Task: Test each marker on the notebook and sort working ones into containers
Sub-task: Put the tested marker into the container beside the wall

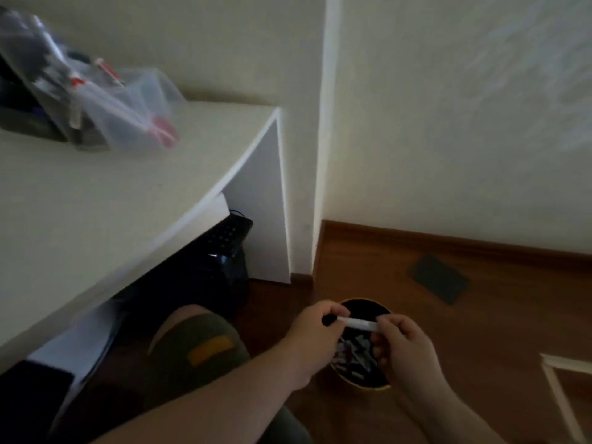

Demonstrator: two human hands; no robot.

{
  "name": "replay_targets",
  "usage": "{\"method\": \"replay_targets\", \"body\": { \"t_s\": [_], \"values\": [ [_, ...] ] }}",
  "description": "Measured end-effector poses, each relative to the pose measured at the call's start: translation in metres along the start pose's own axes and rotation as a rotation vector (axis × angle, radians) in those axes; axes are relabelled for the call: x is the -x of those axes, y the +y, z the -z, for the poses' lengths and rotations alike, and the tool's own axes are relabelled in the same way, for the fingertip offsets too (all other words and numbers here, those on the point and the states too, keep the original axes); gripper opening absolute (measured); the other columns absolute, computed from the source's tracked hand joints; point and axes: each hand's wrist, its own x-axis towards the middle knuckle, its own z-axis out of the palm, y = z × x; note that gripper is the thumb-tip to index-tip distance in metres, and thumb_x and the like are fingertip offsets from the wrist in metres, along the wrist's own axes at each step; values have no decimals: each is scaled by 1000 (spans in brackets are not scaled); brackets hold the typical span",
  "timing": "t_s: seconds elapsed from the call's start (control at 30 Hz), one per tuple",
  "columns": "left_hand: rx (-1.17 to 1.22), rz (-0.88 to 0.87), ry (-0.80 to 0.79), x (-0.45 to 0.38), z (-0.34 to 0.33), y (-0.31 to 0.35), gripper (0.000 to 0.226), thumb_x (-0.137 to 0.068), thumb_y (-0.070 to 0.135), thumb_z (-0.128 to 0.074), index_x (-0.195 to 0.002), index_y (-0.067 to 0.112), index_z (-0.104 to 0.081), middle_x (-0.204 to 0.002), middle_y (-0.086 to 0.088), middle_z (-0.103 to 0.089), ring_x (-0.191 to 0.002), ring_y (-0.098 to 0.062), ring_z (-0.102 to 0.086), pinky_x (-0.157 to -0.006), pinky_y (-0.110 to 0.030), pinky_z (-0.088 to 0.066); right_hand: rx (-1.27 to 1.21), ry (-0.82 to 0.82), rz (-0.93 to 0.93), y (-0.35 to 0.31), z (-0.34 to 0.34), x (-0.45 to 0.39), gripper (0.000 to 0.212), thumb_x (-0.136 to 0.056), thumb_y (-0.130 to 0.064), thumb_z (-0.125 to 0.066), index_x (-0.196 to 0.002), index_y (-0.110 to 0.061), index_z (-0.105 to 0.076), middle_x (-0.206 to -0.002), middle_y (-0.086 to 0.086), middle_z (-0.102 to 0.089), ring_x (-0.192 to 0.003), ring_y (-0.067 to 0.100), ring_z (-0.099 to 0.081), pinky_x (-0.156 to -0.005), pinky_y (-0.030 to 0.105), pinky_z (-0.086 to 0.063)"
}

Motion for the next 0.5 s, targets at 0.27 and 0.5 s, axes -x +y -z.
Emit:
{"method": "replay_targets", "body": {
  "t_s": [0.27, 0.5],
  "values": [
    [87, 260, -172, -52, -46, -13, 43, -100, 1, -53, -132, 29, -58, -117, -17, -62, -82, -21, -59, -66, -26, -50, -96, 106, -231, 42, 46, -37, 15, -108, -14, -54, -120, -12, -61, -93, 23, -67, -60, 27, -59, -59, 38, -45],
    [-3, 88, -61, -29, 24, 54, 31, -98, 10, -56, -120, 32, -61, -116, -8, -65, -107, -26, -66, -92, -41, -60, -51, -16, -92, -34, -7, -19, 16, -110, -20, -51, -120, -15, -63, -87, 19, -68, -64, 26, -56, -56, 37, -42]
  ]
}}
